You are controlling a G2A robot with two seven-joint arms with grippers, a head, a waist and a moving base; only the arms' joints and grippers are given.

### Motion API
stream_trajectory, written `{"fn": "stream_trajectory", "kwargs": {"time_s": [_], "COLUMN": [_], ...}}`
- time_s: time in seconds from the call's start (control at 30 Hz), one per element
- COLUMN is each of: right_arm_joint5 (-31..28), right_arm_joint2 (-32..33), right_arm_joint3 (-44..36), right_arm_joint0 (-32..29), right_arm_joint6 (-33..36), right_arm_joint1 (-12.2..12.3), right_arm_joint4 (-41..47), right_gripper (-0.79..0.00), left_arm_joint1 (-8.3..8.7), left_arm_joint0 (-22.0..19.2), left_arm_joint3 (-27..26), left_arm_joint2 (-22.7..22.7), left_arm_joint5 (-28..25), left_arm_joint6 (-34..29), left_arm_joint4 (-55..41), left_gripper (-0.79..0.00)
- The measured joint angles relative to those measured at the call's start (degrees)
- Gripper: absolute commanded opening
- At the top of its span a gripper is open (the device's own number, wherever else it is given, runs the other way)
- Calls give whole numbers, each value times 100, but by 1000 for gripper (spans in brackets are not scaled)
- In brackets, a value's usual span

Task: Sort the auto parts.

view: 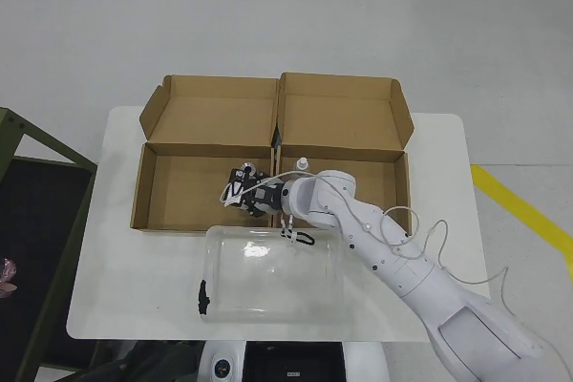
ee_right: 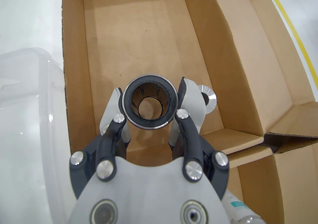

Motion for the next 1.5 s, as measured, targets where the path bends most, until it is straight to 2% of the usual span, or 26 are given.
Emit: {"fn": "stream_trajectory", "kwargs": {"time_s": [0.07,0.2,0.27,0.33,0.43,0.5,0.7,0.93,1.1,1.5], "right_arm_joint5": [8,20,20,17,3,-10,-46,-110,-139,-380], "right_arm_joint2": [-15,-6,9,24,56,88,213,424,631,1353], "right_arm_joint3": [61,131,149,156,151,123,-104,-656,-1136,-2471], "right_arm_joint0": [11,11,4,-4,-20,-34,-73,-164,-261,-918], "right_arm_joint6": [-7,0,3,3,2,13,22,33,80,202], "right_arm_joint1": [-18,-36,-40,-42,-43,-39,-14,36,90,330], "right_arm_joint4": [-24,-57,-79,-98,-119,-130,-176,-175,-177,-208], "right_gripper": [-699,-437,-394,-280,-231,-206,-228,-259,-237,-222], "left_arm_joint1": [0,0,0,0,0,0,0,0,0,0], "left_arm_joint0": [0,0,0,0,0,0,0,0,0,0], "left_arm_joint3": [0,0,0,0,0,0,0,0,0,0], "left_arm_joint2": [0,0,0,0,0,0,0,0,0,0], "left_arm_joint5": [0,0,0,0,0,0,0,0,0,0], "left_arm_joint6": [0,0,0,0,0,0,0,0,0,0], "left_arm_joint4": [0,0,0,0,0,0,0,0,0,0], "left_gripper": [0,0,0,0,0,0,0,0,0,0]}}
